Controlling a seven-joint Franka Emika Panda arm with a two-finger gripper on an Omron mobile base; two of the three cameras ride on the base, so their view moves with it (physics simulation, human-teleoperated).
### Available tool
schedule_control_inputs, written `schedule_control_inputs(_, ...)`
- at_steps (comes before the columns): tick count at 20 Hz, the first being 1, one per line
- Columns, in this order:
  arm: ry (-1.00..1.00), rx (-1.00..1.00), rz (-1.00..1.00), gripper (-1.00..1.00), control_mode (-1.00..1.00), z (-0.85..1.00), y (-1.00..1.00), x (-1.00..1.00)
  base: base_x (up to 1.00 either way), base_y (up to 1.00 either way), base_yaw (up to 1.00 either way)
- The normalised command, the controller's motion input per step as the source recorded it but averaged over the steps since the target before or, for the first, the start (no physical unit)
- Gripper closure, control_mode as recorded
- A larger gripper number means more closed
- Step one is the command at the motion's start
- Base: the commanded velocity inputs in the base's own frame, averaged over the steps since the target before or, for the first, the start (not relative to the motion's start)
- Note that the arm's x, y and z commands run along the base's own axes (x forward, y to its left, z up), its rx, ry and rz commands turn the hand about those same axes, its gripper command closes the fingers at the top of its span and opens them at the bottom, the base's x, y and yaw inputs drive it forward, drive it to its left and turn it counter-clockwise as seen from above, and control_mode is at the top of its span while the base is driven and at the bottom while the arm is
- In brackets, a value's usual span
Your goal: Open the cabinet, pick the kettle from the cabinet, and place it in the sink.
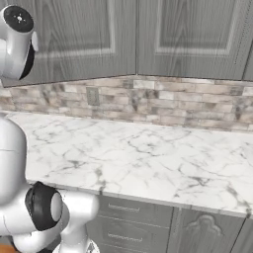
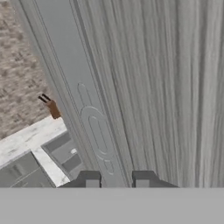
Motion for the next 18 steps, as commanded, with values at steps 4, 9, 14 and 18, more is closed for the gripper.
schedule_control_inputs(4, -0.04, 0.00, 0.10, 1.00, -1.00, 0.00, -0.24, -0.60, 0.00, 0.00, 0.00)
schedule_control_inputs(9, -0.04, 0.00, 0.06, 1.00, -1.00, 0.00, -0.27, -0.59, 0.00, 0.00, 0.00)
schedule_control_inputs(14, 0.00, 0.00, 0.04, 1.00, -1.00, 0.00, -0.32, -0.54, 0.00, 0.00, 0.00)
schedule_control_inputs(18, 0.00, 0.00, 0.05, 1.00, -1.00, 0.00, -0.39, -0.52, 0.00, 0.00, 0.00)
